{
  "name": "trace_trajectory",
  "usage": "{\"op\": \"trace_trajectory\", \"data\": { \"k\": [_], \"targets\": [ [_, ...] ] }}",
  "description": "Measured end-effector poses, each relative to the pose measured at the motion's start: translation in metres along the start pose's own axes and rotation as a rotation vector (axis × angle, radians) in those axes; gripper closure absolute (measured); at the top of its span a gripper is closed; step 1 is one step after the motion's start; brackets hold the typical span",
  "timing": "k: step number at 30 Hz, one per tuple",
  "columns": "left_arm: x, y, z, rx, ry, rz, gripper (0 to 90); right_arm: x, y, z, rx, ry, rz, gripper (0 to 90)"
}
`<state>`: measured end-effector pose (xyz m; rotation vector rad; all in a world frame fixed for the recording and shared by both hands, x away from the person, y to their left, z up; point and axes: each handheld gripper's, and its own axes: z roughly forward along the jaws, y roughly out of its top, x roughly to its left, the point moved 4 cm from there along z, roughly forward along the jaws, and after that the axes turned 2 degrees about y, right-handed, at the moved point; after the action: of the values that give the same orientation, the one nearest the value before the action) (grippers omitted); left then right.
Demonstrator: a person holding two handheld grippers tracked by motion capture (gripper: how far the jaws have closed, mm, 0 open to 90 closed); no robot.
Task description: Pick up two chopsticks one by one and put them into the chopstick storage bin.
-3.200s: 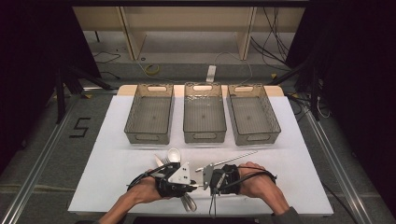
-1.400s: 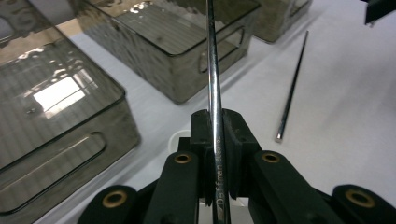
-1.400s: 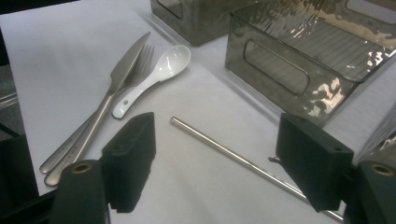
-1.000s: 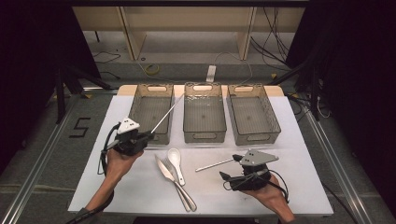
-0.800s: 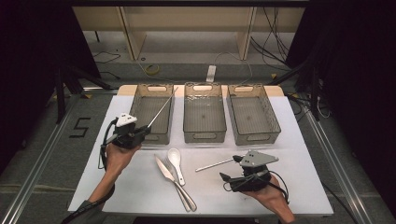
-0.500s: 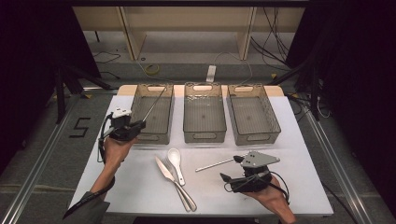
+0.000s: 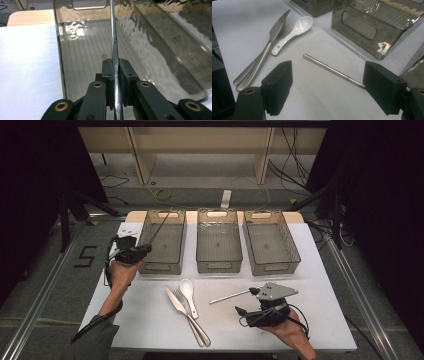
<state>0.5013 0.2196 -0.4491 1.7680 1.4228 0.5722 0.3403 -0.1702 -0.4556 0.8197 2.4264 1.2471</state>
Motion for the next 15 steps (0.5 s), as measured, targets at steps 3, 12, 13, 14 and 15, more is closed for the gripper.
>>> {"op": "trace_trajectory", "data": {
  "k": [3,12,13,14,15],
  "targets": [
    [0.003,-0.001,0.005,0.014,0.011,0.004,82.9,0.000,0.000,0.000,0.001,0.000,-0.001,25.1],
    [0.005,-0.001,0.012,0.028,0.025,-0.014,82.3,0.001,0.000,0.001,0.006,0.005,-0.006,25.6],
    [0.005,0.000,0.013,0.025,0.027,-0.018,82.1,0.001,0.000,0.002,0.006,0.006,-0.008,25.5],
    [0.004,0.000,0.012,0.029,0.022,-0.018,74.5,0.001,0.000,0.002,0.009,0.008,-0.009,25.5],
    [0.004,0.000,0.013,0.042,0.015,-0.022,74.5,0.001,0.000,0.002,0.009,0.008,-0.009,25.5]
  ]
}}
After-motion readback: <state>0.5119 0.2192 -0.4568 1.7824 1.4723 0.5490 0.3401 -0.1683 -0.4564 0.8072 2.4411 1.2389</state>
